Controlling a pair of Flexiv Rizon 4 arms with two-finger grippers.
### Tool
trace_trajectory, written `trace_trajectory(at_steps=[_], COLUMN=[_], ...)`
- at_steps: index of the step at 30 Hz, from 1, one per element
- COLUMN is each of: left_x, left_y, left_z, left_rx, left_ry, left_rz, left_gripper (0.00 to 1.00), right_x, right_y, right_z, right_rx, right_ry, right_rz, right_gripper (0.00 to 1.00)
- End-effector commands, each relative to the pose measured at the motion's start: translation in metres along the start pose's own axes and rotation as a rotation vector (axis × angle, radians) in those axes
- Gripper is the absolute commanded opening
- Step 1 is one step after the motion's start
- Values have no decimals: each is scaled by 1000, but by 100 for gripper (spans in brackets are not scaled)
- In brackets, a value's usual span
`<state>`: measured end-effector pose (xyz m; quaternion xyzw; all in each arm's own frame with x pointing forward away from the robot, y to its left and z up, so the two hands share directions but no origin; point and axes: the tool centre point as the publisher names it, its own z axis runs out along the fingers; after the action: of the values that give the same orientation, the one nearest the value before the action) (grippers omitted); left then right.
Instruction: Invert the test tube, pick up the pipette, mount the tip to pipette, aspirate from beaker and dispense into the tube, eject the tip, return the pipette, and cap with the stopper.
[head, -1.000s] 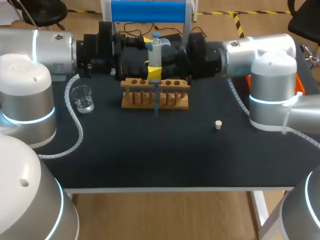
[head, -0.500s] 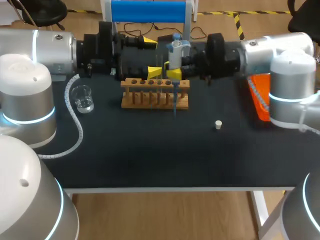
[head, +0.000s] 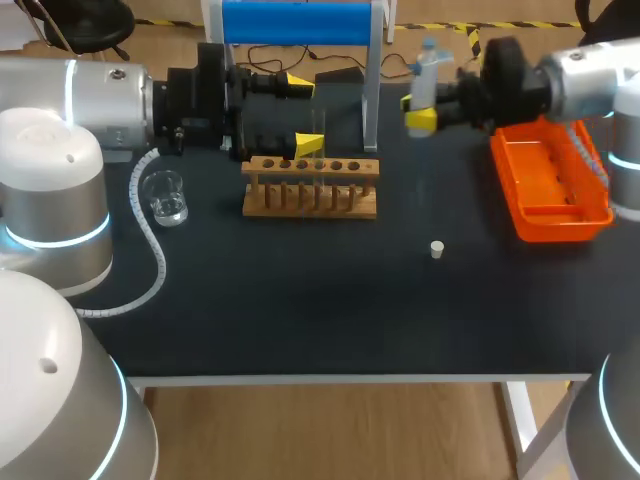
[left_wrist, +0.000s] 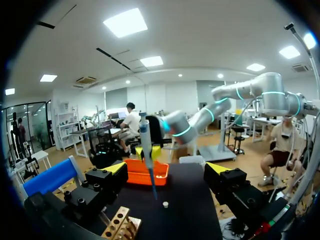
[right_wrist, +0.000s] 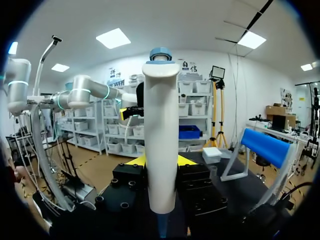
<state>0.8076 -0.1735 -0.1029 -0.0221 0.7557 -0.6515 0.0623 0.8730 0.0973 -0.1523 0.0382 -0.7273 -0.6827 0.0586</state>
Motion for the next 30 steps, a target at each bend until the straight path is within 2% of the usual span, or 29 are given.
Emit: trace_trajectory(at_steps=[1,14,21,30], left_x=[0,0,0,0], left_y=[1,1,1,1], left_z=[1,1,1,1], left_rx=[2,2,2,2], left_ry=[-2,-2,-2,-2], left_rz=[1,1,1,1], left_gripper=[100,100,100,100], right_x=[-5,-26,-24,-32], right_y=[3,-1,-4,-13], right_z=[-59,-148,-189,-219], right_rx=[-16,-10,-14,-2], right_ry=[19,-53,-65,-39], right_rz=[10,19,13,16], right_gripper=[0,0,0,0])
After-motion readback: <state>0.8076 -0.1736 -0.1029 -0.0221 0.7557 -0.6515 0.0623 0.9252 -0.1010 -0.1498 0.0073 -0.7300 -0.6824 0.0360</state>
